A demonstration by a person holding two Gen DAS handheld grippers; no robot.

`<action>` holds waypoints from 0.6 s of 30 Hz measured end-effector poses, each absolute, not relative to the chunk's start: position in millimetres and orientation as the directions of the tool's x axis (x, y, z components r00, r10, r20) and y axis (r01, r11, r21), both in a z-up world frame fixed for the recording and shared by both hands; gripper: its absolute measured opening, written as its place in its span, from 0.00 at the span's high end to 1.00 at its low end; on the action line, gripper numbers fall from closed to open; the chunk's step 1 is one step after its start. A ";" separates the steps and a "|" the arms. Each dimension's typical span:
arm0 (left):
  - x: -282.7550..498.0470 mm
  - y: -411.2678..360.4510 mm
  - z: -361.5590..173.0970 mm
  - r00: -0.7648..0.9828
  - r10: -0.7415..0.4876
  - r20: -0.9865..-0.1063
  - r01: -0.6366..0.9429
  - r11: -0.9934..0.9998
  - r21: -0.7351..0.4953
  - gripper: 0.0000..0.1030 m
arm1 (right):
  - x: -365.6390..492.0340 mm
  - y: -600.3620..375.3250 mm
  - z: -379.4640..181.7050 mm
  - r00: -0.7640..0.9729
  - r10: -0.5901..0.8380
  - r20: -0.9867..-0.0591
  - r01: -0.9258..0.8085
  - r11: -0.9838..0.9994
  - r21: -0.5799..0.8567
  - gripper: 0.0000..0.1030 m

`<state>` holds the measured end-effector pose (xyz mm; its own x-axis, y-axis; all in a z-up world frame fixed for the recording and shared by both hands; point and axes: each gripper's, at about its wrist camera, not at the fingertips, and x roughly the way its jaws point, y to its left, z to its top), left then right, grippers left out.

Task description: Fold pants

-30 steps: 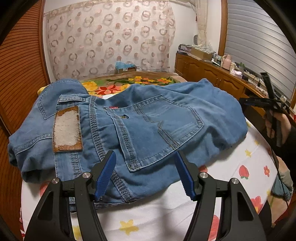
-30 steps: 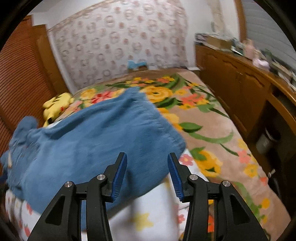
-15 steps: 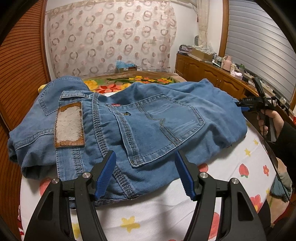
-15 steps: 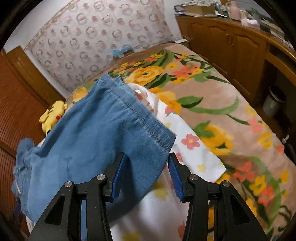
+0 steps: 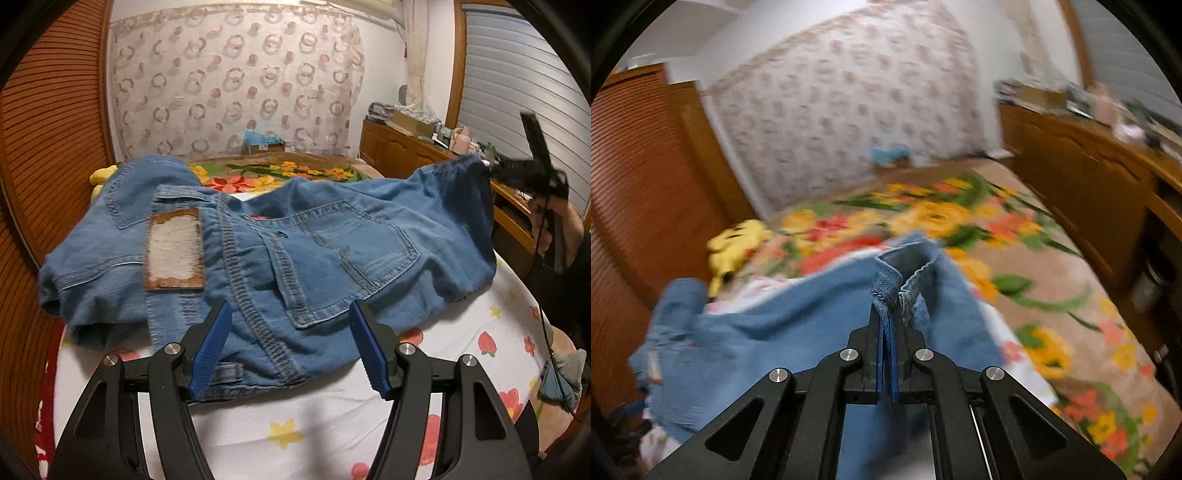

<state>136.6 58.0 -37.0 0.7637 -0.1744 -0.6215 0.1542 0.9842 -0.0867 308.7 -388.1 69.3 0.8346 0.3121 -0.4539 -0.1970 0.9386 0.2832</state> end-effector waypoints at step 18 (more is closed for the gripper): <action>96.9 127.1 -12.3 0.816 -0.063 -0.574 0.021 0.997 -0.079 0.35 | 234.1 -123.1 75.5 0.479 0.663 -0.575 -0.719 0.672 0.177 0.72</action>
<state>96.9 127.1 -12.3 0.8165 -0.0626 -0.5740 0.0206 0.9966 -0.0795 234.1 -123.1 75.5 0.4787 0.6635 -0.5750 -0.7188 0.6722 0.1772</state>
